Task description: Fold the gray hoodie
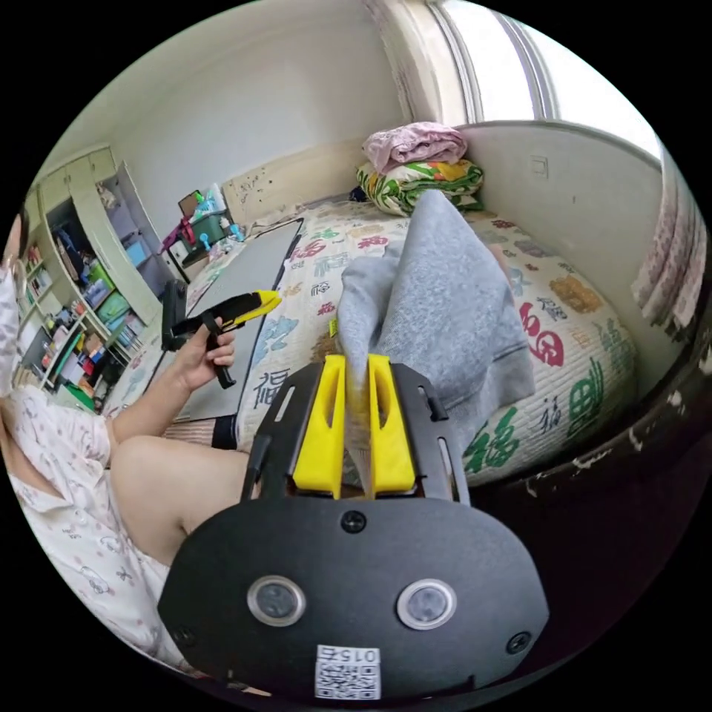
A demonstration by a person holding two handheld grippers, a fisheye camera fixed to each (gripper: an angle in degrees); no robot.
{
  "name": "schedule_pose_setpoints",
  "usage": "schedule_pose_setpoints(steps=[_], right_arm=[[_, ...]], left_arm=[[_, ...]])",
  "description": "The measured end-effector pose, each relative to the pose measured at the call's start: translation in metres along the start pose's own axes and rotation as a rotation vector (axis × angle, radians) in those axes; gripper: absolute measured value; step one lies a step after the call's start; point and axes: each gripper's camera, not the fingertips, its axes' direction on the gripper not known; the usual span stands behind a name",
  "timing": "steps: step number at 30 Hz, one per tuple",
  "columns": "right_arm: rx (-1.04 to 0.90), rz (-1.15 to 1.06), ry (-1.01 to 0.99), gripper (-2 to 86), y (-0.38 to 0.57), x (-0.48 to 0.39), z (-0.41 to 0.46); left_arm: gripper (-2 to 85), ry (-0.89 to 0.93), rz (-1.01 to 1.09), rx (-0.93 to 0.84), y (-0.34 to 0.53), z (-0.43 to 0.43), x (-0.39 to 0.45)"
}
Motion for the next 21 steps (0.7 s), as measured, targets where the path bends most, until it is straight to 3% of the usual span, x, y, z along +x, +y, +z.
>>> schedule_pose_setpoints(steps=[5,8,13,17,21], right_arm=[[0.121,-0.252,0.124,10.1,-0.080,-0.079,0.015],[0.132,-0.333,0.041,11.8,-0.146,-0.112,0.056],[-0.090,-0.242,0.069,15.2,-0.241,-0.117,0.220],[-0.218,-0.202,0.305,19.9,-0.277,-0.120,0.337],[-0.330,-0.173,0.509,14.4,-0.274,-0.093,0.398]], left_arm=[[13.0,0.063,-0.001,0.070,0.018,0.008,0.017],[13.0,0.059,-0.017,0.070,0.043,0.005,0.016],[12.3,0.055,-0.090,0.115,0.082,-0.007,0.003],[12.1,0.042,-0.092,0.106,0.102,0.003,-0.002],[12.1,0.052,-0.093,0.068,0.115,0.026,-0.012]])
